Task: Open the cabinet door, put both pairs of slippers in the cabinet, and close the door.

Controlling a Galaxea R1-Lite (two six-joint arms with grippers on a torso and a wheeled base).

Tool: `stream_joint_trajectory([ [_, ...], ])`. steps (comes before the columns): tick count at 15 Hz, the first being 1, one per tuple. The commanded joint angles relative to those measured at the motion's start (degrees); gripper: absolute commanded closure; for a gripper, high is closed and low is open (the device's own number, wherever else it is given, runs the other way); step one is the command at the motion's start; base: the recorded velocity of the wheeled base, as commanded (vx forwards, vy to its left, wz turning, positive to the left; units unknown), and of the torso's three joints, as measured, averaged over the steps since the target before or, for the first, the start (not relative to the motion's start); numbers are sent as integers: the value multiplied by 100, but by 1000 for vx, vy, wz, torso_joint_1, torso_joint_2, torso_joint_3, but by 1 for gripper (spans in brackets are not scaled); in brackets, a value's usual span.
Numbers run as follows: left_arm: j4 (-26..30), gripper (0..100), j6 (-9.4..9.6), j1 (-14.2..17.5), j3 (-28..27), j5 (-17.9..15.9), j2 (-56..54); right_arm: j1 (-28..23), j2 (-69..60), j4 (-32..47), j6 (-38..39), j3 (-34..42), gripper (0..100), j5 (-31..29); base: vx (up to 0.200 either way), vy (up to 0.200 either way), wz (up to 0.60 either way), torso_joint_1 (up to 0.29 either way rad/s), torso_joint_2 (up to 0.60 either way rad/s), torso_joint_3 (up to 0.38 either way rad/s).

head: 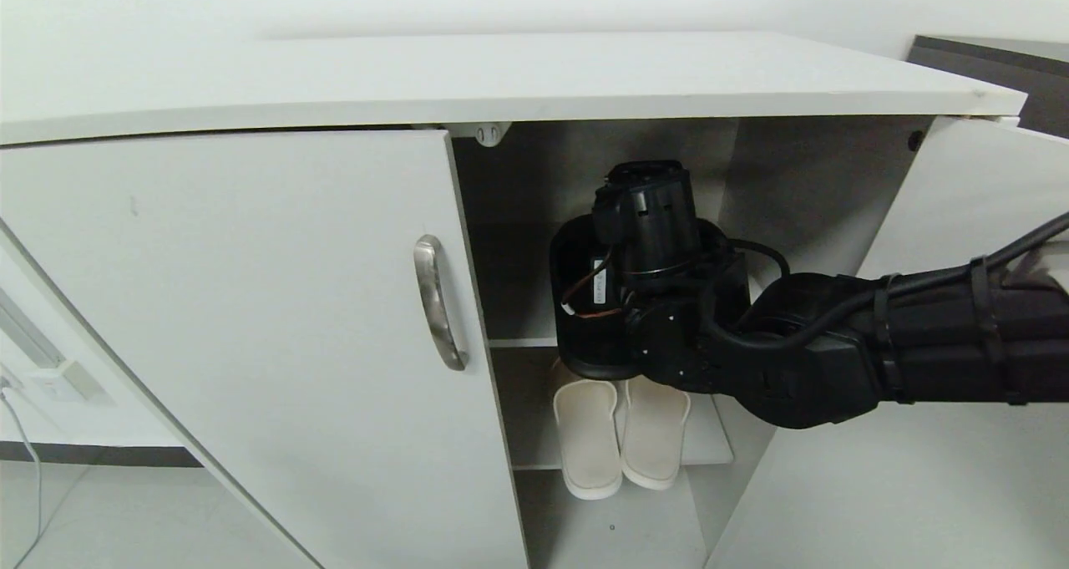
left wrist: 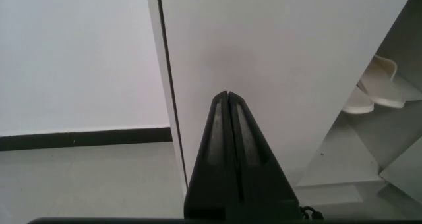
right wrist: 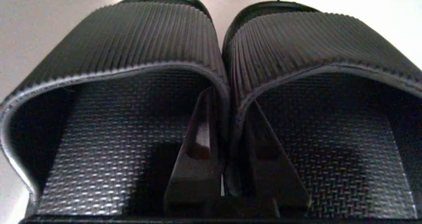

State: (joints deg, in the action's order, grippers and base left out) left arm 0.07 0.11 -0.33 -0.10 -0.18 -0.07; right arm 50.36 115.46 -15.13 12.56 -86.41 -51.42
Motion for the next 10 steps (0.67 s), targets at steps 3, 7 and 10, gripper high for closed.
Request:
stream_joint_trajectory([
  [3,1,100,-2,-2,1,1,7,-17,126,1,-34,-34,100,53,0,0,0,0,0,0],
  [7,1,100,-2,-2,1,1,7,-211,390,63,-113,-500,100,317,0,0,0,0,0,0],
  [10,1,100,-2,-2,1,1,7,-395,610,89,-122,-755,100,422,0,0,0,0,0,0],
])
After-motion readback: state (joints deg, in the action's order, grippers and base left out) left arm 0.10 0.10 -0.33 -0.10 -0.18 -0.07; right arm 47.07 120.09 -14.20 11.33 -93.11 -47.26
